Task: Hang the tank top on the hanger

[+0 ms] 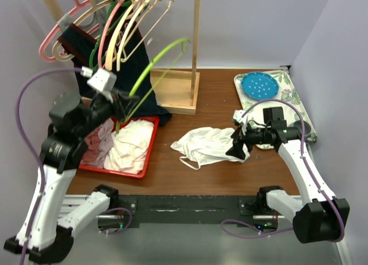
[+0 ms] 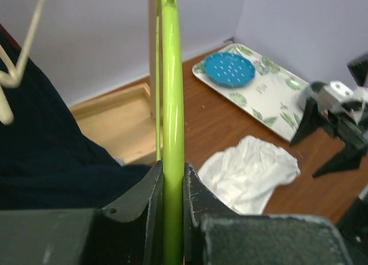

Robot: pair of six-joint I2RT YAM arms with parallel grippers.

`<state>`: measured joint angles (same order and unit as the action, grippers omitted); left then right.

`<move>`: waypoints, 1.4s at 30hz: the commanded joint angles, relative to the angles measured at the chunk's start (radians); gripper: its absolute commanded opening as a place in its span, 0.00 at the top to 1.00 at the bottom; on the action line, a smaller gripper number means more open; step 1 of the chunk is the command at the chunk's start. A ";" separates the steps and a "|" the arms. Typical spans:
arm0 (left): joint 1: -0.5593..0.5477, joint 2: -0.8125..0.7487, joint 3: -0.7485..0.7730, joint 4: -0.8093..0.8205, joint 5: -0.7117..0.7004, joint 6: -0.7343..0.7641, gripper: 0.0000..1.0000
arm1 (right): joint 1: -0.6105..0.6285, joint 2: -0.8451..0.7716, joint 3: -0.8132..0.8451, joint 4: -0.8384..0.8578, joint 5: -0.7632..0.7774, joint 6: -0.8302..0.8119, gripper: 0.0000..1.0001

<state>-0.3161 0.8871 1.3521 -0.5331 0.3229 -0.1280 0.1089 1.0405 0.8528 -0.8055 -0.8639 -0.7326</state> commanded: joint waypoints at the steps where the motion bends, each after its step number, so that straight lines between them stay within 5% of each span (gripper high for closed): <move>1: 0.005 -0.167 -0.163 -0.088 0.161 0.025 1.00 | -0.006 0.004 0.101 -0.273 -0.180 -0.258 0.14; 5: 0.005 -0.243 -0.290 -0.113 0.319 0.013 1.00 | -0.005 0.058 0.313 -0.620 -0.193 -0.567 0.14; 7: 0.005 -0.254 -0.387 -0.040 0.474 -0.015 1.00 | -0.005 0.095 0.458 -0.754 -0.185 -0.609 0.13; 11: -0.009 -0.226 -0.528 0.155 0.677 -0.132 1.00 | 0.035 0.102 0.572 -0.753 -0.199 -0.547 0.09; 22: -0.428 -0.015 -0.613 0.375 0.438 -0.154 1.00 | 0.163 0.157 0.460 -0.572 -0.188 -0.330 0.08; 31: -0.449 0.038 -0.617 0.495 0.398 -0.176 1.00 | 0.215 0.204 0.379 -0.646 -0.210 -0.355 0.21; 37: -0.452 0.016 -0.619 0.518 0.389 -0.185 1.00 | 0.215 0.214 0.350 -0.627 -0.181 -0.337 0.40; 39: -0.452 0.013 -0.623 0.525 0.374 -0.185 1.00 | 0.215 0.217 0.380 -0.643 -0.156 -0.338 0.74; 40: -0.452 0.009 -0.633 0.553 0.363 -0.186 1.00 | 0.215 0.211 0.396 -0.640 -0.133 -0.303 1.00; 42: -0.452 0.007 -0.642 0.570 0.302 -0.199 1.00 | 0.207 0.160 0.428 -0.554 -0.020 -0.173 1.00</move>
<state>-0.7666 0.9211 0.7181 -0.0998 0.7120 -0.3038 0.3206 1.2602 1.2106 -1.3563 -1.0176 -1.0702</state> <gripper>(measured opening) 0.172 0.114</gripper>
